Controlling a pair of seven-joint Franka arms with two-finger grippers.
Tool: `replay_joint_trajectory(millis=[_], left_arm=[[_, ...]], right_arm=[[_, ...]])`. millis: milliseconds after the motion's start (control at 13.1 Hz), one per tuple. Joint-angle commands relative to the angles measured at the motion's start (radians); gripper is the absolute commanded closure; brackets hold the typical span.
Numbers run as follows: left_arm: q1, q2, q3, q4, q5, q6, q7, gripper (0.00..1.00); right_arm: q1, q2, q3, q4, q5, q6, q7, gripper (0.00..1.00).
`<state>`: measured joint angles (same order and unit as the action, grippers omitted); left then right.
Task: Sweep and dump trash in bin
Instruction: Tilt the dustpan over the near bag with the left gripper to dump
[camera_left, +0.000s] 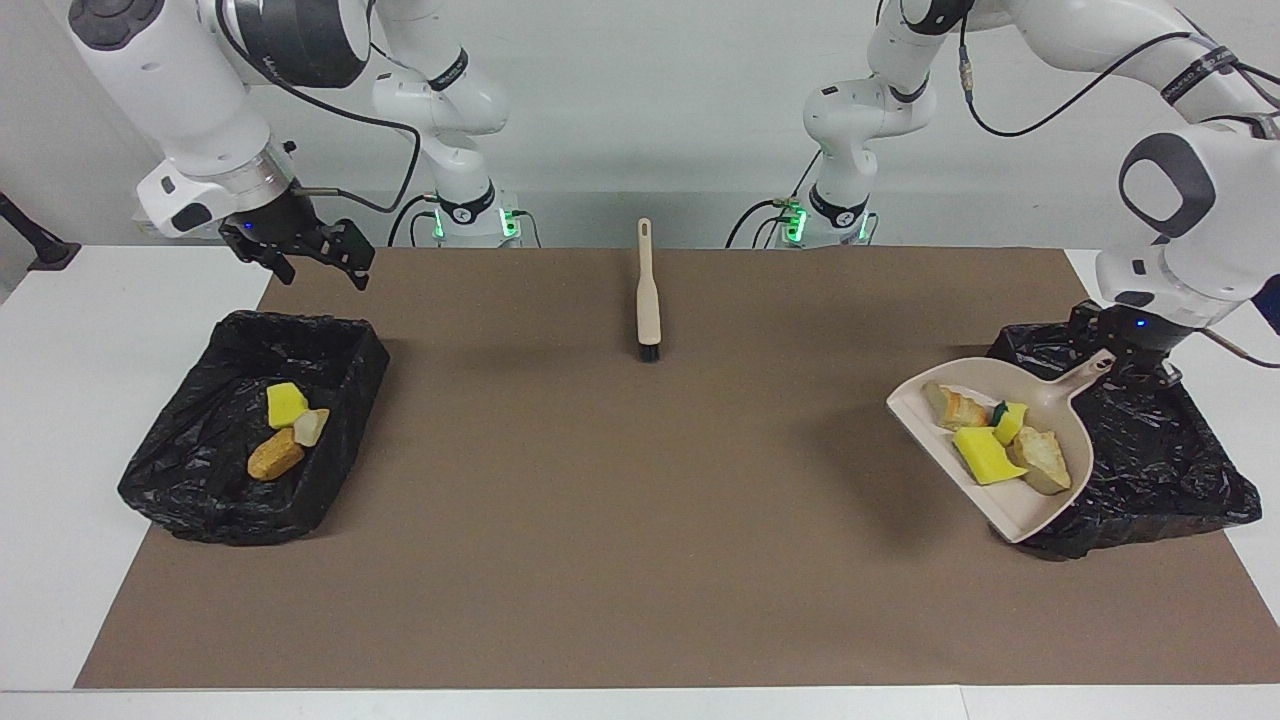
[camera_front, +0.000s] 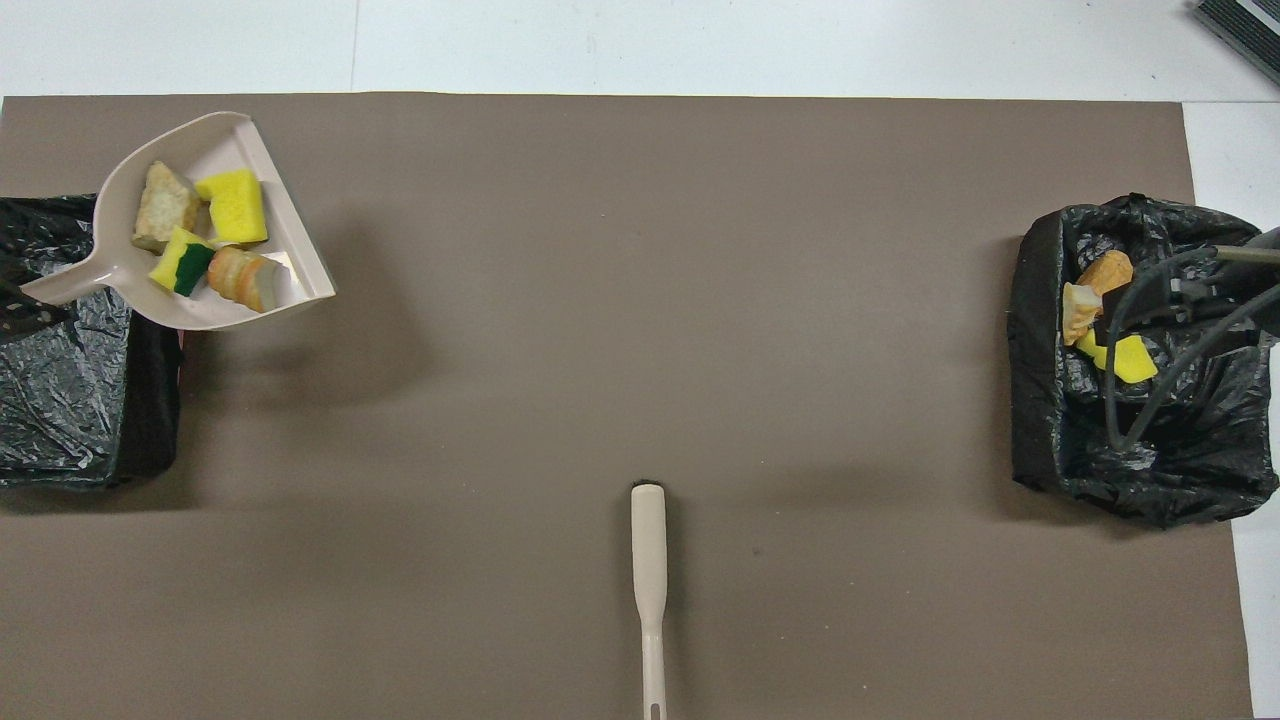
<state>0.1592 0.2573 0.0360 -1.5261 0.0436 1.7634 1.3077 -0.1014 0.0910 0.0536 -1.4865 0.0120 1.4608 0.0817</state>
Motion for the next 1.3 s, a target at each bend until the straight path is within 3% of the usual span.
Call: replay_joint_trajectory(millis=[0,306,535,764,917,1223], left_arm=[[0.020,0.066,-0.008,0.115,0.067,-0.036,0.069,1.00],[0.110,0.111,-0.008,0.200,0.146,-0.003,0.359,1.00],[0.129,0.129,-0.005,0.235,0.307,0.068,0.518,1.00],[0.077,0.126,-0.015,0.230,0.630,0.132,0.515,1.00],[0.068,0.108,-0.015,0.193,0.770,0.189,0.493,1.00],[-0.052,0.002,-0.013,-0.018,1.115,0.170,0.243,1.00]], right_arm=[[-0.008,0.012,0.009,0.023,-0.014,-0.002,-0.022,0.00],[0.006,0.012,0.020,0.022,0.000,-0.002,-0.023,0.00],[0.005,0.012,0.020,0.022,0.000,-0.002,-0.022,0.00],[0.005,0.012,0.020,0.022,0.000,-0.002,-0.023,0.00],[0.005,0.012,0.020,0.022,0.000,-0.002,-0.022,0.00],[-0.003,0.012,0.019,0.022,0.002,-0.003,-0.022,0.00]])
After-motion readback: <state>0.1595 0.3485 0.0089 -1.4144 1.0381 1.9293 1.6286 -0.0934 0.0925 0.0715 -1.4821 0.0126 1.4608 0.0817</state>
